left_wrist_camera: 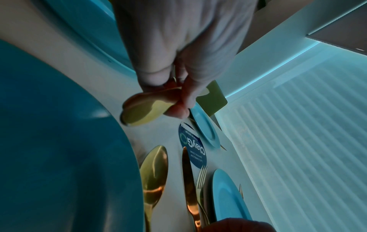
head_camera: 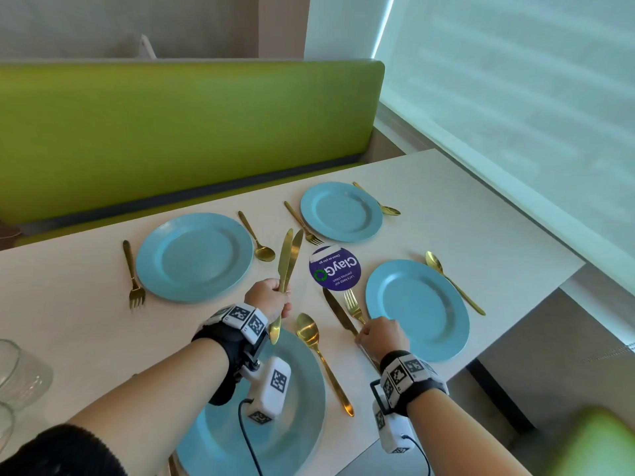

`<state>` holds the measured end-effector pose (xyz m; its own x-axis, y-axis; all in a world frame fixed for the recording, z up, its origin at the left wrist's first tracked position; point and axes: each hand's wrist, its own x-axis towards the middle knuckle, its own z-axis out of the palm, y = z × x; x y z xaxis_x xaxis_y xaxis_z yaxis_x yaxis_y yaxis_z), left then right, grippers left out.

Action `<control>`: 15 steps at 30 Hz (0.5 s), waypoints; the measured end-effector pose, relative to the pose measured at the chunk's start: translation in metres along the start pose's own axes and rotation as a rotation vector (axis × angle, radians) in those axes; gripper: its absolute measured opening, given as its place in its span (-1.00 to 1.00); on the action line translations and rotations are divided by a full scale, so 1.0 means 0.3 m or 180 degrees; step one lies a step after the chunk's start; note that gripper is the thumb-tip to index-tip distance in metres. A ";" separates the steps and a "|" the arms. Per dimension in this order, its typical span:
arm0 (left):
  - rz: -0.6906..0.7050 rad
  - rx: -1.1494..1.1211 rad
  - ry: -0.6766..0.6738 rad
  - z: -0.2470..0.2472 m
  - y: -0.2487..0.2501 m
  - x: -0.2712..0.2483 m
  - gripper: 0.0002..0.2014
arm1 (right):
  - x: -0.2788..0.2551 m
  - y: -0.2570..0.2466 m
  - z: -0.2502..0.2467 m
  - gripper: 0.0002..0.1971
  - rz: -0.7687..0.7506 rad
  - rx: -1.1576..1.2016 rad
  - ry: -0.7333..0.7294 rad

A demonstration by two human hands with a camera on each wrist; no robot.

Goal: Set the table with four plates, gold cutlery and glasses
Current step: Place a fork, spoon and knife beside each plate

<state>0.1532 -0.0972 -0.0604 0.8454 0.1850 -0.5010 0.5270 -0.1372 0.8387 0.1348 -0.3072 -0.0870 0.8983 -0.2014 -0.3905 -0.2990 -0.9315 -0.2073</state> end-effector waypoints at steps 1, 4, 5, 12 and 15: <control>-0.0010 0.0009 -0.0001 0.003 0.001 -0.001 -0.90 | 0.000 0.003 -0.003 -0.79 0.0012 -0.0017 -0.0002; -0.0022 0.0006 0.0006 0.009 -0.001 -0.007 -0.90 | -0.002 0.013 -0.005 -0.78 0.0028 -0.0044 0.0033; -0.0026 0.0025 0.0013 0.011 -0.003 -0.010 -0.90 | -0.003 0.016 -0.004 -0.79 0.0032 -0.0031 0.0050; -0.0020 0.0054 0.0020 0.004 -0.010 -0.035 -0.92 | -0.010 0.019 0.010 -0.78 0.0052 -0.0069 0.0183; -0.0025 0.0095 0.0019 -0.009 -0.018 -0.043 -0.91 | -0.014 0.014 0.012 -0.77 0.0073 -0.0108 0.0210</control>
<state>0.1393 -0.0964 -0.0578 0.8408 0.1920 -0.5061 0.5360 -0.1646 0.8280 0.1285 -0.3093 -0.0894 0.9109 -0.2411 -0.3348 -0.3095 -0.9359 -0.1682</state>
